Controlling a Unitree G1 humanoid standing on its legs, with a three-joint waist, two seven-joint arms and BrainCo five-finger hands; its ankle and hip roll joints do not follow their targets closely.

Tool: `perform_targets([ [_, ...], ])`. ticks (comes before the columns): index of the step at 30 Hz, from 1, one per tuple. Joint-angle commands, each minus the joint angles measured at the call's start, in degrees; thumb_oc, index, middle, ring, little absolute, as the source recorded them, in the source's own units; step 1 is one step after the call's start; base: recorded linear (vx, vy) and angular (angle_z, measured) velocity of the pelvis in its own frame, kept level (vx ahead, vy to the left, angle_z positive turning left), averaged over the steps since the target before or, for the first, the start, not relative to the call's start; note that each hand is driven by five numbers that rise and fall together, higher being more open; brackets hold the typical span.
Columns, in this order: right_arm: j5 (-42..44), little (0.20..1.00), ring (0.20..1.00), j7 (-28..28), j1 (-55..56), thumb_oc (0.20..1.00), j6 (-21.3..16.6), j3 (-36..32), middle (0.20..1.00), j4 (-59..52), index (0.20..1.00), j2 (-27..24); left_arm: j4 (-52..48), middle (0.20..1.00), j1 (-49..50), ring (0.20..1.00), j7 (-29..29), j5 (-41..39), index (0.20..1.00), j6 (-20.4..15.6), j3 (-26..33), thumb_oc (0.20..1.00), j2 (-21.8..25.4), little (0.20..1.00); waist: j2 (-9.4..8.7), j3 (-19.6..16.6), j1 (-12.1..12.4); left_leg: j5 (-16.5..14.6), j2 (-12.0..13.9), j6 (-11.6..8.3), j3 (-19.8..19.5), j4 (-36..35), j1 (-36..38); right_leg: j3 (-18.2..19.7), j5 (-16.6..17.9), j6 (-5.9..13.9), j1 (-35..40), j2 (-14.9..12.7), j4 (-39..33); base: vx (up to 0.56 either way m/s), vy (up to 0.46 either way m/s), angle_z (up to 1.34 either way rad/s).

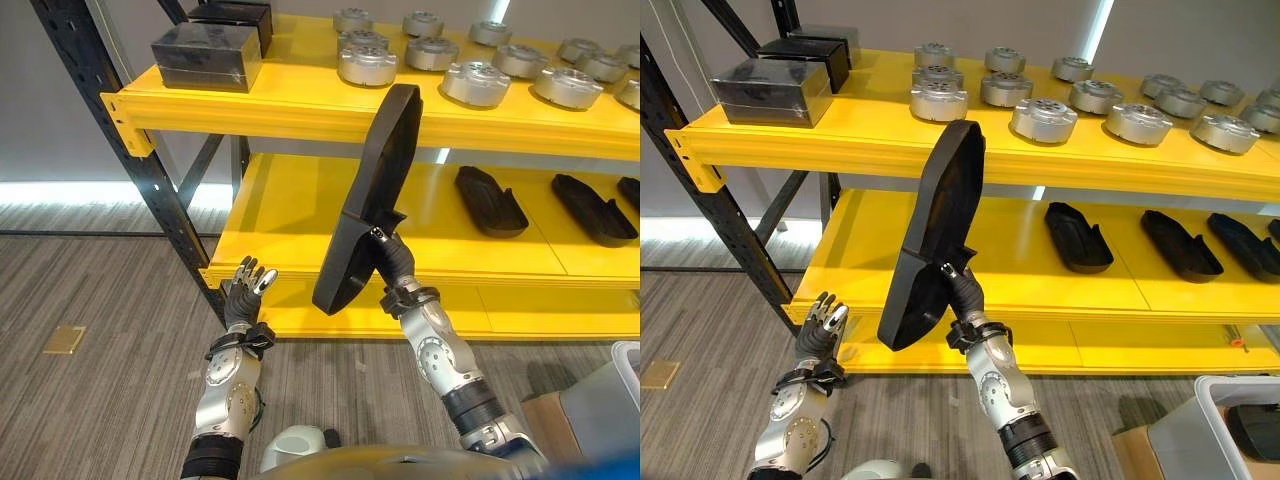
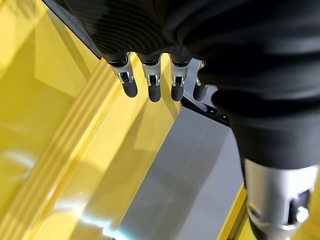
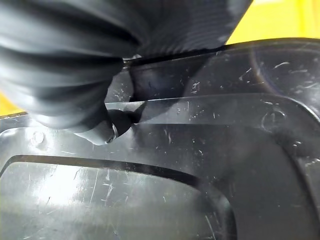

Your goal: Move parts from the plastic box to the shelf.

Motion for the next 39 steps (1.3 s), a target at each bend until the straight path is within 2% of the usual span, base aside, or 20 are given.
perform_targets([
  [1, -1.17, 0.2, 0.2, -0.29, -4.06, 0.2, -0.35, -4.16, 0.2, 2.32, 0.2, 1.86, -4.54, 1.0, -1.81, 1.0, -0.5, 0.74, 1.0, -2.89, -0.75, 1.0, 0.46, 1.0, -1.14, 2.75, 1.39, -0.08, 5.6, -4.43, -2.74, 1.35, 0.72, -0.76, 2.31, -1.34, 6.67, 0.63, -3.47, 0.0, 0.0, 0.0],
  [3, -1.97, 0.2, 0.2, 0.11, -4.16, 0.2, -0.16, -4.29, 0.2, 4.34, 0.2, 1.7, -4.73, 1.0, -1.69, 1.0, -0.56, 0.69, 1.0, -2.82, -0.66, 1.0, 0.39, 1.0, -1.09, 2.86, 1.42, 0.04, 5.59, -4.5, -2.72, 1.23, 0.7, -0.72, 2.33, -1.37, 6.59, 0.7, -3.49, 0.0, 0.0, 0.0],
  [6, -9.03, 0.2, 0.2, 3.38, -2.07, 0.2, 1.57, -0.61, 0.2, 13.09, 0.2, -0.52, -5.83, 1.0, -1.52, 1.0, -0.87, 1.39, 1.0, -2.61, -0.33, 1.0, 0.09, 1.0, -1.3, 3.54, 1.51, 0.41, 5.88, -4.69, -2.6, 0.94, 0.33, -0.78, 2.18, -1.48, 5.94, 1.03, -3.47, -0.04, -0.01, -0.03],
  [10, -11.84, 0.2, 0.2, 4.42, -0.6, 0.2, 1.9, 0.46, 0.2, 15.52, 0.2, -2.43, -6.0, 1.0, -1.35, 1.0, -0.55, 1.58, 1.0, -2.73, 0.15, 1.0, 0.13, 1.0, -1.63, 3.96, 1.45, 0.47, 6.02, -4.75, -2.74, 1.03, -0.05, -0.91, 2.11, -1.54, 5.6, 1.17, -3.37, -0.01, -0.005, 0.0],
  [15, -13.44, 0.2, 0.2, 4.24, 0.75, 0.2, 1.76, -0.39, 0.2, 18.33, 0.2, -3.87, -5.96, 1.0, -1.15, 1.0, 0.06, 1.3, 1.0, -3.14, 1.04, 1.0, -0.13, 1.0, -2.02, 4.4, 1.31, 0.68, 6.19, -4.86, -2.69, 0.88, -0.29, -0.91, 2.1, -1.62, 5.18, 1.46, -3.24, 0.0, -0.002, -0.01],
  [24, -11.74, 0.2, 0.2, 2.19, -0.08, 0.2, 1.15, -3.46, 0.2, 16.04, 0.2, -4.47, -5.62, 1.0, -0.98, 1.0, 1.0, 0.31, 1.0, -3.52, 1.25, 1.0, -0.47, 1.0, -2.66, 4.96, 1.09, 1.06, 6.29, -4.95, -2.7, 0.2, -0.16, -0.94, 2.21, -1.78, 4.9, 1.82, -3.62, 0.0, -0.003, -0.01],
  [29, -11.16, 0.2, 0.2, -1.15, -5.0, 0.2, -0.08, -5.72, 0.2, 13.47, 0.2, -5.83, -5.38, 1.0, -0.84, 1.0, 1.01, 0.24, 1.0, -3.63, 0.94, 1.0, -0.35, 1.0, -2.99, 5.37, 1.62, 0.89, 6.34, -4.82, -2.54, 0.44, -0.25, -0.87, 2.65, -1.64, 4.88, 1.78, -3.88, 0.0, 0.0, 0.0],
  [32, -10.88, 0.2, 0.2, -4.19, -11.92, 0.2, -1.12, -6.86, 0.2, 13.03, 0.2, -7.53, -5.47, 1.0, -0.71, 1.0, 0.61, 0.02, 1.0, -3.71, 0.06, 1.0, 0.48, 1.0, -3.11, 5.84, 2.62, 0.78, 6.2, -4.65, -2.74, 0.81, -0.72, -0.91, 3.0, -1.51, 4.81, 1.58, -3.88, 0.0, 0.004, -0.01],
  [35, -10.56, 0.2, 0.2, -5.46, -14.65, 0.2, -1.23, -7.37, 0.2, 13.83, 0.2, -7.68, -5.84, 1.0, -0.7, 1.0, 0.45, -0.14, 1.0, -3.69, -0.45, 1.0, 0.76, 1.0, -3.11, 6.14, 3.11, 0.65, 6.09, -4.59, -2.81, 1.12, -1.03, -1.01, 3.23, -1.46, 4.7, 1.47, -3.82, 0.0, 0.006, 0.01],
  [39, -9.05, 0.2, 0.2, -9.76, -25.73, 0.2, -1.98, -9.63, 0.2, 20.03, 0.2, -9.0, -6.67, 1.0, -0.91, 1.0, 0.02, -0.71, 1.0, -3.8, -2.28, 1.0, 1.82, 1.0, -3.06, 7.27, 4.97, 0.06, 5.73, -4.4, -3.27, 2.97, -2.95, -1.5, 3.61, -1.23, 4.34, 1.15, -3.91, 0.0, 0.02, 0.03],
])
